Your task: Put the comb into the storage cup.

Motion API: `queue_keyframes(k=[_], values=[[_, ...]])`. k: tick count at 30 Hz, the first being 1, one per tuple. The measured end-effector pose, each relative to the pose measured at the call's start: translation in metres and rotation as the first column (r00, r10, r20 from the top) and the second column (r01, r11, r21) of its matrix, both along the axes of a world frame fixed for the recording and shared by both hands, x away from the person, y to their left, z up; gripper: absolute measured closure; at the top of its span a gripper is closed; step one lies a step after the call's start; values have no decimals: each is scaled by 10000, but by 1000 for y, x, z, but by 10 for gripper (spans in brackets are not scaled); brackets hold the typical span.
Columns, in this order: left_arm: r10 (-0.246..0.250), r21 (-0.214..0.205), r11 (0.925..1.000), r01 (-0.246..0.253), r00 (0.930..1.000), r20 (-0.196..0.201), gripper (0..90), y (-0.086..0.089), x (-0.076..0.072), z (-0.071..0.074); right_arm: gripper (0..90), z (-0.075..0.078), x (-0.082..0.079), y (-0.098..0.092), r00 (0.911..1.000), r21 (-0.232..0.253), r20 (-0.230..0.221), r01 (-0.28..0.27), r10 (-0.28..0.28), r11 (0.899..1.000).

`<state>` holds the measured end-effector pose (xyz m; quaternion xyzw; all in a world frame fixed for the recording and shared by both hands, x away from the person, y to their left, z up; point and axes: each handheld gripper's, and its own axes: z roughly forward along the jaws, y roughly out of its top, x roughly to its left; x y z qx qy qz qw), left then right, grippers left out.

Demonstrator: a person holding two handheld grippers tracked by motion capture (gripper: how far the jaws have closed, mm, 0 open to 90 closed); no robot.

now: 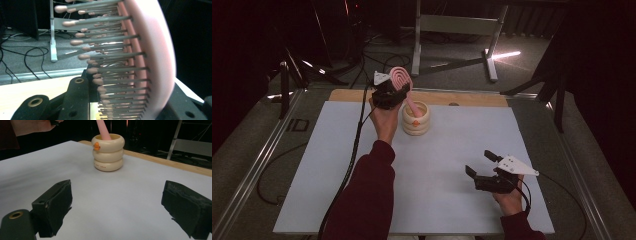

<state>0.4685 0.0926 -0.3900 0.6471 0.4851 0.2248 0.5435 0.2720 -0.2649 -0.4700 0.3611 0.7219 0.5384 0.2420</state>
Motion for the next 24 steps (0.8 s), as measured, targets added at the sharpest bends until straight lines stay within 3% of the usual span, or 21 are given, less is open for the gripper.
queue_keyframes(k=[24], values=[[-156, 73, 9998, 158, 9996, -253, 635, -9, 0, -12, 99, 1, 0, 0, 10000, -1, 59, -42, 42, 10000]])
